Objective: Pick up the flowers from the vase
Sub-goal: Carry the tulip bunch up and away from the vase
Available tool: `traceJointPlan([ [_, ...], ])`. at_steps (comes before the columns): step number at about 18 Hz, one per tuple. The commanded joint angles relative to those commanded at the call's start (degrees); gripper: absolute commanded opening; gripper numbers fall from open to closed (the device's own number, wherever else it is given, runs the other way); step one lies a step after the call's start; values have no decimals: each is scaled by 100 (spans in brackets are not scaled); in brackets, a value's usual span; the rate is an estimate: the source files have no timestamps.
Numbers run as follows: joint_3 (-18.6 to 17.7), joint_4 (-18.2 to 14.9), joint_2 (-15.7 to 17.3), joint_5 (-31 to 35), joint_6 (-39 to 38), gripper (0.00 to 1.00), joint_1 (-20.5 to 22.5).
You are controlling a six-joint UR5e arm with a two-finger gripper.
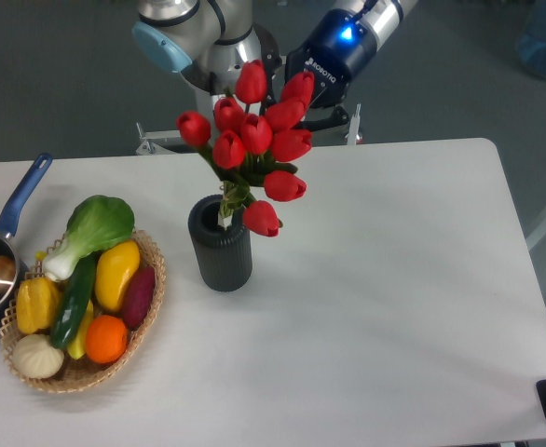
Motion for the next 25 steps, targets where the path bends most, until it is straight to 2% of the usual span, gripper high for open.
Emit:
traceJointPlan([
  [9,132,70,-17,52,43,0,334],
  [13,317,114,-114,114,87,0,361],
  [16,352,351,-167,455,219,0,334],
  [18,422,501,-263,946,219,0,325],
  [21,536,519,-369,1484,350,0,308],
  [25,589,527,-413,1914,1201,0,343],
])
